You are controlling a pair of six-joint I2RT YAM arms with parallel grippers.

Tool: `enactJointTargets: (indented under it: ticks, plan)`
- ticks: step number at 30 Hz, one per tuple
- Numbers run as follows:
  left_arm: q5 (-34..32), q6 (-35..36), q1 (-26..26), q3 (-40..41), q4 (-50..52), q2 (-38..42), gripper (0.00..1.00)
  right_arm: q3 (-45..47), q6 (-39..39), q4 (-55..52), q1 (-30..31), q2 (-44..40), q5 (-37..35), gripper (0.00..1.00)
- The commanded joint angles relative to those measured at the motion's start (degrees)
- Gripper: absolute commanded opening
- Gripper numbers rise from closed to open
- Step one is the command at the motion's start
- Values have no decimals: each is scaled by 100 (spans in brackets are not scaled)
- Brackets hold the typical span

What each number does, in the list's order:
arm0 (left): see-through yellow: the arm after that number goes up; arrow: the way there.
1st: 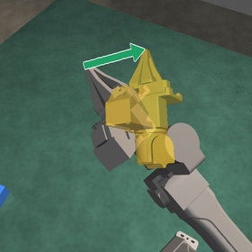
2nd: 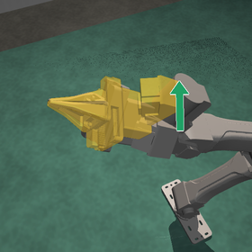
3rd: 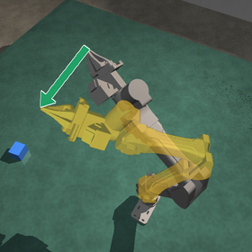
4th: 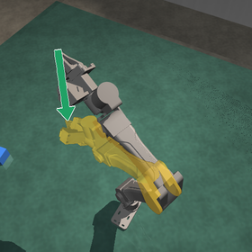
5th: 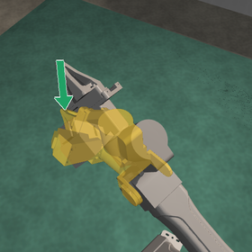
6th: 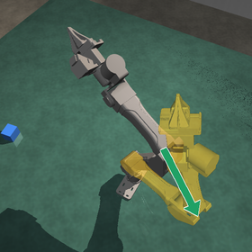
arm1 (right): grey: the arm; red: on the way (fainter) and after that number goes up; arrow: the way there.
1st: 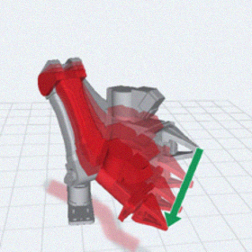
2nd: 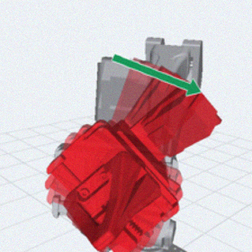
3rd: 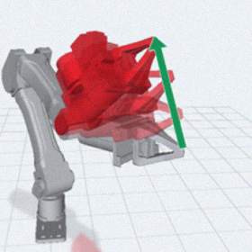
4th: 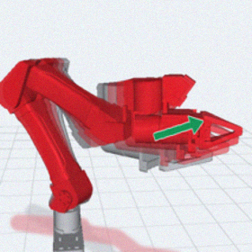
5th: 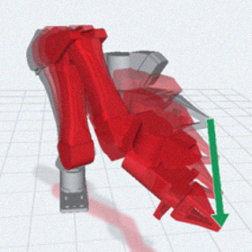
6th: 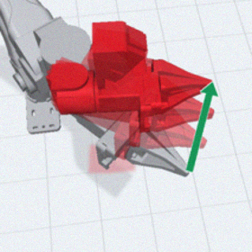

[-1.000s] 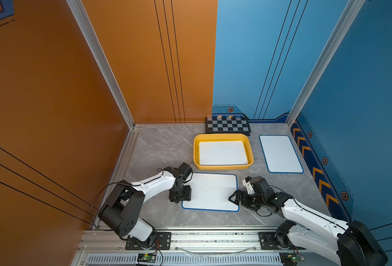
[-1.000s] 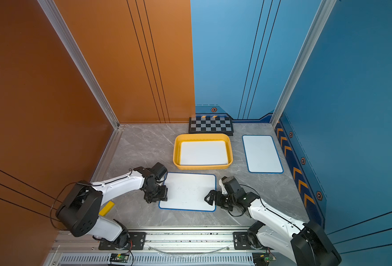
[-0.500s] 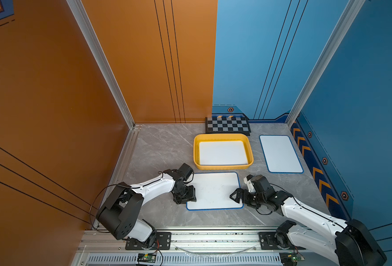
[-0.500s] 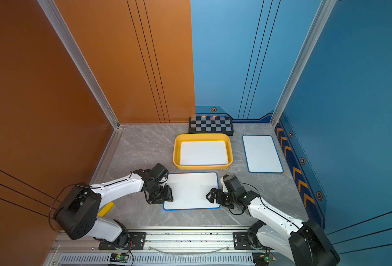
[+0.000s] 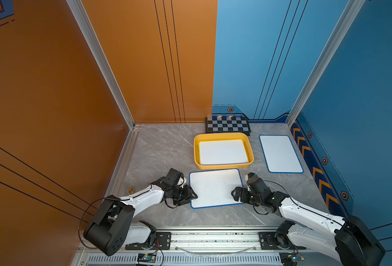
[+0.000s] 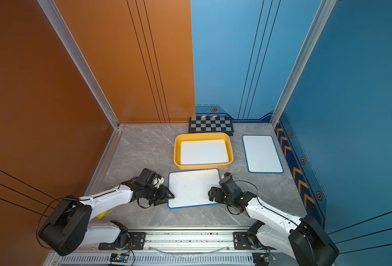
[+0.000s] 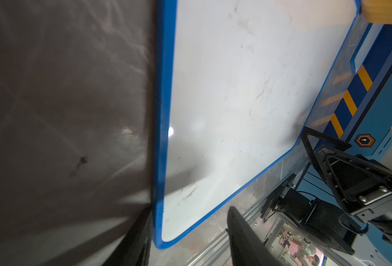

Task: Put the whiteboard into the storage box
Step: Pick up the whiteboard at the center of the board.

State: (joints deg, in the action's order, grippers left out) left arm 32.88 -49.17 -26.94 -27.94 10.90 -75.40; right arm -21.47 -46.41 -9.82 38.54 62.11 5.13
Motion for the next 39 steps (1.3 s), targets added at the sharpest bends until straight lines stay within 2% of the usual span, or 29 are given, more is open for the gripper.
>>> enactJointTargets:
  ticks: [1,4,10,17,18,26,32,39]
  plan:
    - [1141,-205,-183,50,-1449,20,47,557,-535,-482,358,316,1575,97]
    - [1235,-316,-155,125,-1643,110,42,627,-586,-516,325,111,1570,97]
    - [1452,-506,-158,173,-1982,159,40,689,-610,-549,259,-209,1708,97]
    - [1578,-504,-242,101,-1992,491,37,275,-310,-916,197,-357,1964,97]
    - [1604,-512,-242,90,-1990,530,37,199,-255,-988,-7,-370,2003,97]
    - [1657,-462,-392,30,-1985,252,36,20,-147,-1103,-210,-497,2175,96]
    - [1754,-330,-657,-149,-1984,98,29,57,41,-1073,-453,-465,2372,97]
    - [1803,-302,-734,-272,-2022,-28,19,90,124,-951,-749,-506,2561,97]
